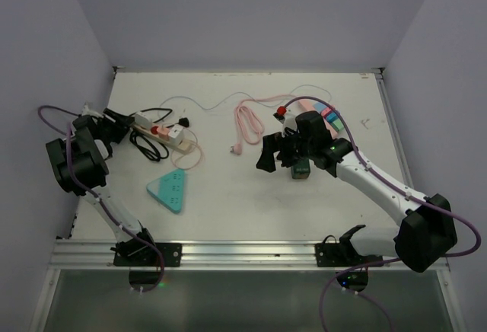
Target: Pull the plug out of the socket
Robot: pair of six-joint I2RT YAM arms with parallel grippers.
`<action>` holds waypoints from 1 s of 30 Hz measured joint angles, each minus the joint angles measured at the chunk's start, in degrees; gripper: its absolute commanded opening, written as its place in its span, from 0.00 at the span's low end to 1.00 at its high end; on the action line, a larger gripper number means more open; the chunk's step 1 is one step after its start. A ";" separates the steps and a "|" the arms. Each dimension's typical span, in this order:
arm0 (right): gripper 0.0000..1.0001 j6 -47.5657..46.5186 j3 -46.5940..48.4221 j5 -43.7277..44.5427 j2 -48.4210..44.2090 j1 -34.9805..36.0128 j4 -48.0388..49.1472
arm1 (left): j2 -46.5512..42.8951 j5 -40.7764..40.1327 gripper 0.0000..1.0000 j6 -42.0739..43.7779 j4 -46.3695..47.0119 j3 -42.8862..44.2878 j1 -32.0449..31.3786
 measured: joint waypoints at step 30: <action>0.98 1.07 -0.74 -0.15 -1.18 1.68 1.20 | 0.90 11.17 0.00 -15.41 19.08 -6.25 -5.75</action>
